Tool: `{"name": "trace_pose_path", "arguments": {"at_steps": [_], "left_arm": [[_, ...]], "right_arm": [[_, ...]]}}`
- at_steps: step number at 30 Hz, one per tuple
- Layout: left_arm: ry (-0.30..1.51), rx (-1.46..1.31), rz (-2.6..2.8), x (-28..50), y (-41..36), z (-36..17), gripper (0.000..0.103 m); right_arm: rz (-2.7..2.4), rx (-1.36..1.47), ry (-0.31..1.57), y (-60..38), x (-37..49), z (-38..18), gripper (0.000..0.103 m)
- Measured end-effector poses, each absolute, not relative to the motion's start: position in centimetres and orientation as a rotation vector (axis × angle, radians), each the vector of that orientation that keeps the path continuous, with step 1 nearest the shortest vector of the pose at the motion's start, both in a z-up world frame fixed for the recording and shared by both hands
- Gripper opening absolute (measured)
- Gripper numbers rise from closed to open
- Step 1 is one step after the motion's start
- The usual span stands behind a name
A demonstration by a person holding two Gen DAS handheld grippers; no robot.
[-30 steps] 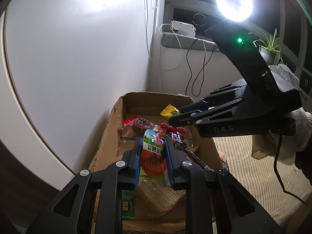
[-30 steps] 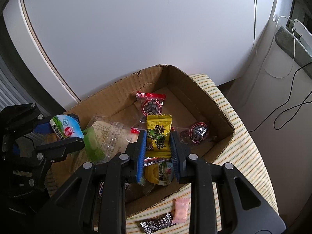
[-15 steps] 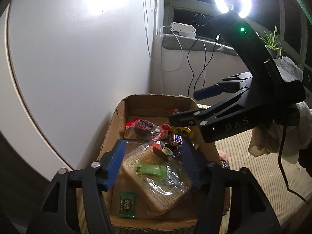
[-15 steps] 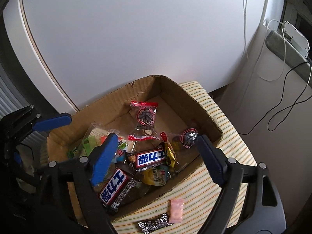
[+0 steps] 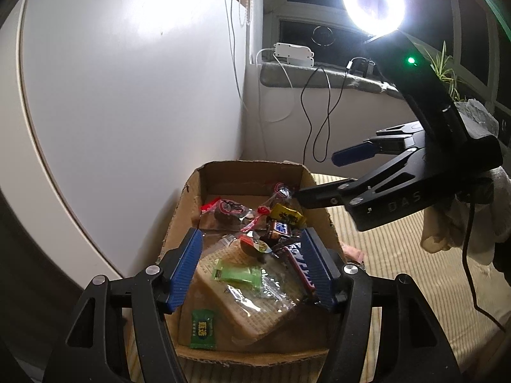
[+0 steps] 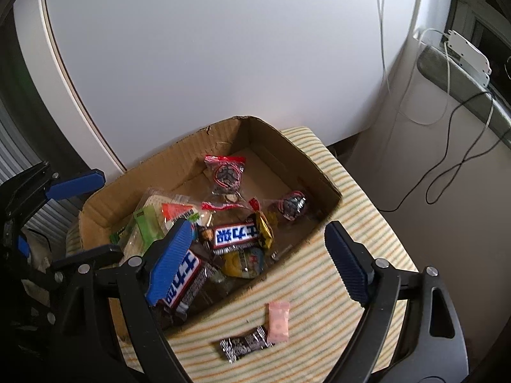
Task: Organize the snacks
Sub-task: 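Move both tools back to the bed toward the pink and dark candies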
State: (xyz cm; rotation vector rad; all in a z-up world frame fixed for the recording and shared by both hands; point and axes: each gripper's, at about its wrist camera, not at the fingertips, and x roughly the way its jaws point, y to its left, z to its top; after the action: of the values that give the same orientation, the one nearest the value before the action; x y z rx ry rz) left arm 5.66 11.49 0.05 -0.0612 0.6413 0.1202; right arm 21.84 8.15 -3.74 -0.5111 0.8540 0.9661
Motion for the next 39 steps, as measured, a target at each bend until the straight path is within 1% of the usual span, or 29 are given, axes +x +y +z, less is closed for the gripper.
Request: {"name": "trace_pose_path", "arguments": {"at_steps": [9, 11, 13, 15, 16, 17, 19, 21, 22, 26, 30, 38, 39], "left_arm": [[0.613, -0.065, 0.125, 3.3, 11.0, 1.1, 0.064], [0.607, -0.069, 0.126, 2.7, 10.9, 1.2, 0.064], [0.605, -0.073, 0.125, 2.0, 10.6, 1.3, 0.064], [0.606, -0.082, 0.119, 1.4, 10.2, 1.3, 0.063], [0.608, -0.088, 0.113, 1.1, 10.0, 1.2, 0.063], [0.613, -0.09, 0.105, 0.9, 9.7, 1.1, 0.063], [0.622, -0.094, 0.084, 0.4, 8.9, 0.9, 0.058], [0.637, -0.098, 0.054, 0.1, 7.9, 0.5, 0.05], [0.644, -0.103, 0.04, 0.1, 7.5, 0.4, 0.05], [0.686, -0.103, -0.046, 0.7, 4.5, -0.5, 0.042], [0.719, -0.087, -0.094, 1.8, 1.4, -1.5, 0.038], [0.797, -0.047, -0.083, 5.3, -1.8, -4.3, 0.036], [0.802, -0.042, -0.073, 5.7, -2.1, -4.6, 0.036]], "right_arm": [[0.949, -0.456, 0.895, 2.0, 23.0, -5.2, 0.087], [0.96, -0.453, 0.919, 1.1, 23.0, -5.8, 0.079], [0.973, -0.461, 0.955, 0.7, 23.0, -6.7, 0.059], [0.971, -0.482, 0.988, 0.6, 23.0, -7.8, 0.052], [0.971, -0.493, 1.004, 0.5, 23.0, -8.4, 0.05], [0.973, -0.507, 1.024, 0.6, 22.9, -9.2, 0.05], [0.973, -0.523, 1.045, 0.8, 22.9, -10.2, 0.05], [0.981, -0.531, 1.068, 1.0, 23.0, -11.2, 0.05], [0.983, -0.535, 1.079, 1.1, 23.1, -11.7, 0.05], [0.986, -0.549, 1.09, 1.2, 23.5, -12.7, 0.05], [1.0, -0.562, 1.095, 1.3, 23.9, -13.2, 0.044], [1.048, -0.632, 1.08, 1.0, 23.4, -14.6, 0.034], [1.057, -0.628, 1.081, 0.8, 23.6, -14.6, 0.03]]}}
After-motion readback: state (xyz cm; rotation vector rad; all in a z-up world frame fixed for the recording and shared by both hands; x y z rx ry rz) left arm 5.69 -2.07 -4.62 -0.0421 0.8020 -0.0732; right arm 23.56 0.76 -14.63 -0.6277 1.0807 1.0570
